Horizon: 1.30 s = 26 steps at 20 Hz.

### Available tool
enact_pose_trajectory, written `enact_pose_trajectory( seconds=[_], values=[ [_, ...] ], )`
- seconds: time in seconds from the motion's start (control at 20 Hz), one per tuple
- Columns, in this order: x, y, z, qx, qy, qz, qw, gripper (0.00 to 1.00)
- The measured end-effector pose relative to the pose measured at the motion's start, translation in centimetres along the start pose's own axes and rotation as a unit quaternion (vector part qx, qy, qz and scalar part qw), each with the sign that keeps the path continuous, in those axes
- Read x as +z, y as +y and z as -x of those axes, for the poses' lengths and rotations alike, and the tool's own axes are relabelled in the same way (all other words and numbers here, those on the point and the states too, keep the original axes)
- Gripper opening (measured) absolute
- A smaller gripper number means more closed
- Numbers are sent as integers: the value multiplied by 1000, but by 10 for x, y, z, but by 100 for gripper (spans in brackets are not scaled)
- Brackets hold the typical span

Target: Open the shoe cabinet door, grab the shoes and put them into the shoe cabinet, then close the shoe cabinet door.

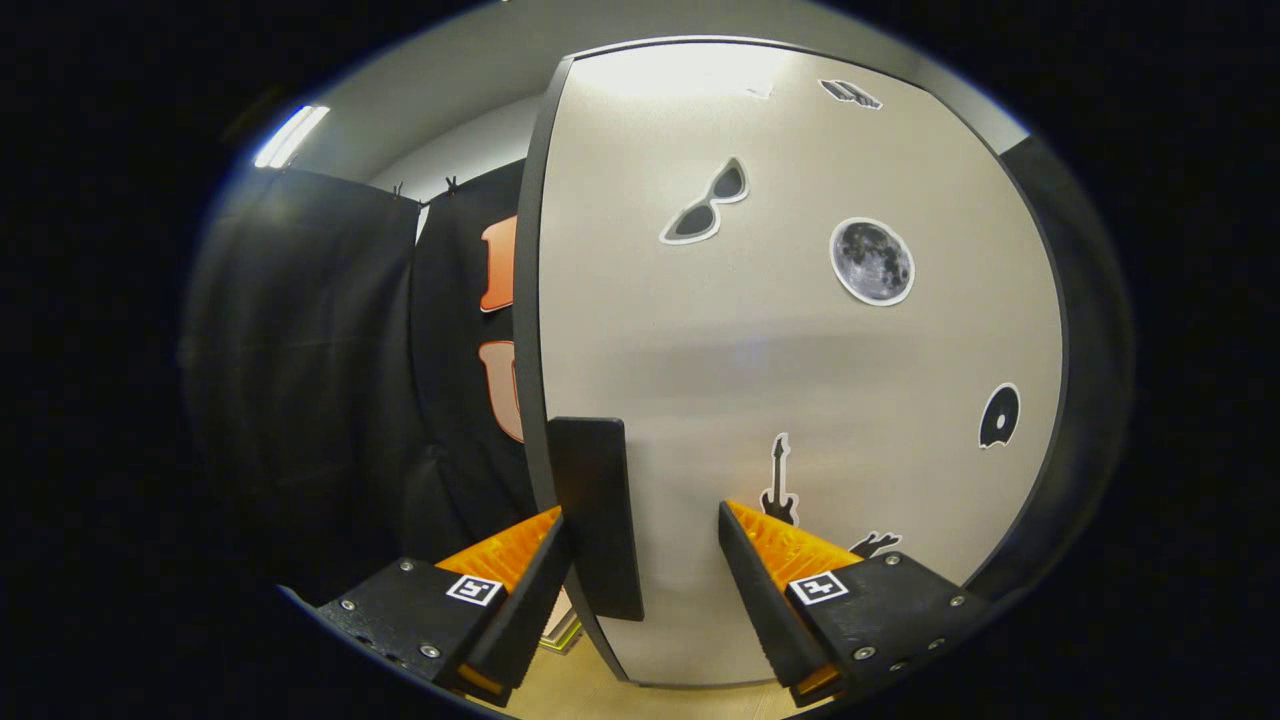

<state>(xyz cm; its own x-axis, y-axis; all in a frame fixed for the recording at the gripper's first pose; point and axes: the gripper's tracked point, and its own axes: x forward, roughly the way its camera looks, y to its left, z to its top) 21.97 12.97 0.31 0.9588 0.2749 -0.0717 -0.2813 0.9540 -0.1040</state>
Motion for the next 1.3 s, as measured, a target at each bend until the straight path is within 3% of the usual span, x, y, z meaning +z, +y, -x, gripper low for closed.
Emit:
enact_pose_trajectory(
  seconds=[0.35,0.6,1.3],
  values=[
    [3,0,3,-4,-1,-19,1000,90],
    [13,-19,31,-35,-31,-11,999,91],
    [5,-65,252,-157,-22,6,987,92]
  ],
)
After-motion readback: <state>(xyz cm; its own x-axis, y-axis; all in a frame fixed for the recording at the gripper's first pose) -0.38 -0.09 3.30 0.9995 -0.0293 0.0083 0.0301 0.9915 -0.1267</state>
